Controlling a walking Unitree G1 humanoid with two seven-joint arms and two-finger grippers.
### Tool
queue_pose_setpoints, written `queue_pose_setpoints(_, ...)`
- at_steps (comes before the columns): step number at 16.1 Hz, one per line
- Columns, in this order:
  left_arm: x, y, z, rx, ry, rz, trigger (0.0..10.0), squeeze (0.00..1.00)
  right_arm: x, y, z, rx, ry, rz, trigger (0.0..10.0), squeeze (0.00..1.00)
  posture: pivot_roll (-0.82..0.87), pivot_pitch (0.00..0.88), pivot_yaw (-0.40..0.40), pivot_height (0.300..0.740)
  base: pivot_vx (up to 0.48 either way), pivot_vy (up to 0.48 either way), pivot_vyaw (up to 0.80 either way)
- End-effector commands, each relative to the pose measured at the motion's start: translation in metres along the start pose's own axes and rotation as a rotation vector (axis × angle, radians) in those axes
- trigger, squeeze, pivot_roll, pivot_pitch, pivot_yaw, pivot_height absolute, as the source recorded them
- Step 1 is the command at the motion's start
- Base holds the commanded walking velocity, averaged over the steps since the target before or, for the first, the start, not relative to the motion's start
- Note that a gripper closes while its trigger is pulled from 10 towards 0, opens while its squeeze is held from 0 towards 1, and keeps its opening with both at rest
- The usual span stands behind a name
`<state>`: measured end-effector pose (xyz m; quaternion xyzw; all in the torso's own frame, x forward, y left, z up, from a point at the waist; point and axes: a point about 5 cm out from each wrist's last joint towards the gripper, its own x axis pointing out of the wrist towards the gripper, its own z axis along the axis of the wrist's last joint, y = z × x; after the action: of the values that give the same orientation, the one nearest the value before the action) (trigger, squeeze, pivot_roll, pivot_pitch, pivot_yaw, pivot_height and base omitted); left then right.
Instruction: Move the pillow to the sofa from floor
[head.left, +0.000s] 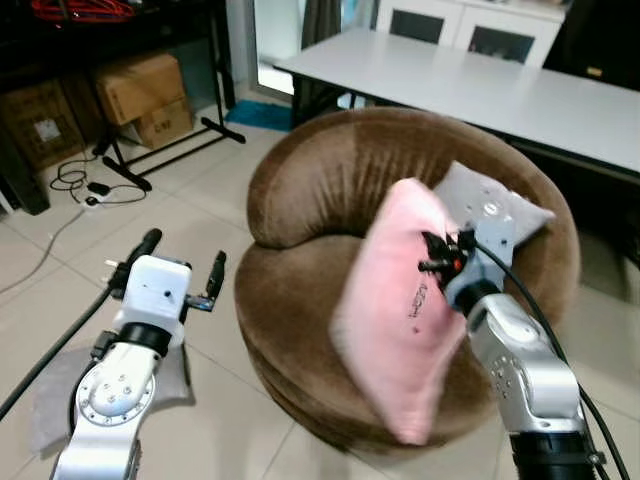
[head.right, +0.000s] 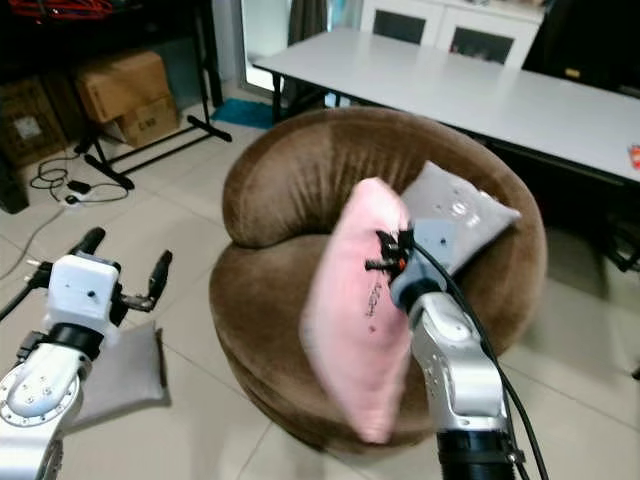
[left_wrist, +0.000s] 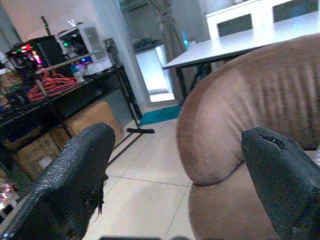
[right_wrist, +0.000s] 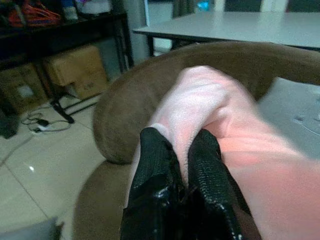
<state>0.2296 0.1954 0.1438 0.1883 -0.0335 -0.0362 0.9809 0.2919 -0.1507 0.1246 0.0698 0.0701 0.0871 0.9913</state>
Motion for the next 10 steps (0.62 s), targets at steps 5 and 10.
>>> queue_pose_setpoints(5, 0.0011, 0.0021, 0.0021, 0.001, -0.009, 0.0, 10.0, 0.0, 0.0035, 0.0111, 0.0164, -0.005, -0.063, 0.053, 10.0, 0.0, -0.02, 0.0, -0.065, 0.74, 0.327, 0.0, 0.0)
queue_pose_setpoints(10, 0.0023, 0.0037, 0.0014, 0.008, -0.011, -0.007, 10.0, 0.0, 0.0055, 0.0151, 0.0164, -0.004, -0.068, 0.07, 10.0, 0.0, -0.01, 0.0, -0.068, 0.74, 0.325, 0.0, 0.0)
